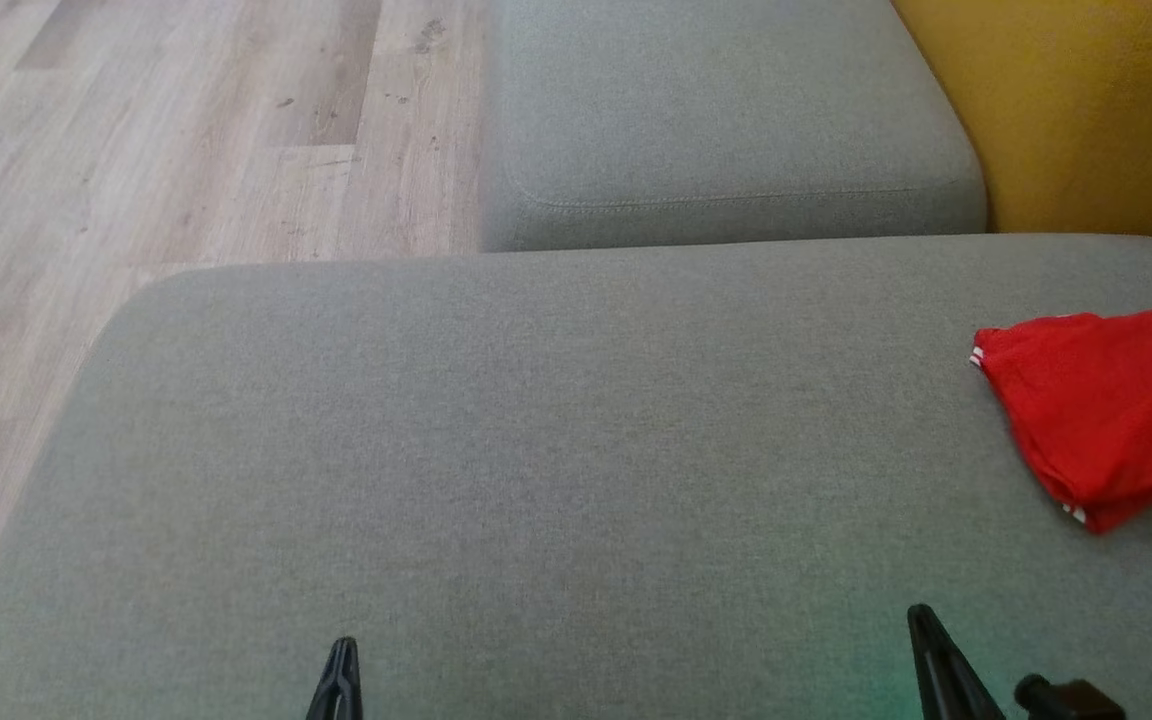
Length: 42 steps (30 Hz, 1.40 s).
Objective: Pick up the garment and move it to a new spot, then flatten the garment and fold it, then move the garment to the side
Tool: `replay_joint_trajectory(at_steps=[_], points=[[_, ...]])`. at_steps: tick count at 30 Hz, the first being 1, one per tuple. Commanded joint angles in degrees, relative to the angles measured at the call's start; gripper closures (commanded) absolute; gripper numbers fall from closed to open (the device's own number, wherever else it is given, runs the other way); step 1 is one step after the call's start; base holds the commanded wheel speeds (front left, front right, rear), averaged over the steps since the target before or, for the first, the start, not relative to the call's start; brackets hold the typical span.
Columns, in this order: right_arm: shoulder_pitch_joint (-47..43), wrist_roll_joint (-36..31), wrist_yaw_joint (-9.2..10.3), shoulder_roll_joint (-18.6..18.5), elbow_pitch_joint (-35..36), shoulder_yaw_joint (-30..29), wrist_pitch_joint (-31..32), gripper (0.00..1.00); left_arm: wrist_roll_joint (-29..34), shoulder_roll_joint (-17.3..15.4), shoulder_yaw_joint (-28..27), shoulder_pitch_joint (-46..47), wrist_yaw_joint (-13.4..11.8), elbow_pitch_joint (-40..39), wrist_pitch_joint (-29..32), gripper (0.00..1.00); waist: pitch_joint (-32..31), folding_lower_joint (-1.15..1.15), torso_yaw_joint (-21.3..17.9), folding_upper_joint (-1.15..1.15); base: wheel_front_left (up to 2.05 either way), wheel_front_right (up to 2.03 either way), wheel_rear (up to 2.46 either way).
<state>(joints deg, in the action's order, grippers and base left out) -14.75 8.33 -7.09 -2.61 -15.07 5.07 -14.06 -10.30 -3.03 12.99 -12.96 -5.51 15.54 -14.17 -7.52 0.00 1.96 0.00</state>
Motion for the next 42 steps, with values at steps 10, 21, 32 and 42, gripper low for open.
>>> replay_joint_trajectory(at_steps=[10,21,32,42], points=[[3.81,8.88,-0.06,-0.52,1.79,-0.75,1.73,1.00,-8.51,-0.40,-1.69,3.60,1.33,-1.76,1.51,1.00,0.71,0.00,-0.18,0.00,0.00,0.00,0.00],[5.51,16.72,-0.09,-0.81,1.72,-1.40,3.27,1.00,-16.18,-0.65,-3.05,5.21,2.53,-1.56,3.10,1.00,1.40,0.00,-0.36,0.00,0.00,0.00,0.00],[7.18,24.47,-0.12,-1.02,1.67,-2.15,4.87,1.00,-23.76,-0.83,-4.50,6.74,3.69,-1.59,4.74,1.00,2.10,0.00,-0.53,0.00,0.00,0.00,0.00],[8.71,31.47,-0.16,-1.17,1.62,-2.89,6.39,1.00,-30.61,-0.95,-5.89,8.10,4.75,-1.64,6.29,1.00,2.73,0.00,-0.70,0.00,0.00,0.00,0.00]])
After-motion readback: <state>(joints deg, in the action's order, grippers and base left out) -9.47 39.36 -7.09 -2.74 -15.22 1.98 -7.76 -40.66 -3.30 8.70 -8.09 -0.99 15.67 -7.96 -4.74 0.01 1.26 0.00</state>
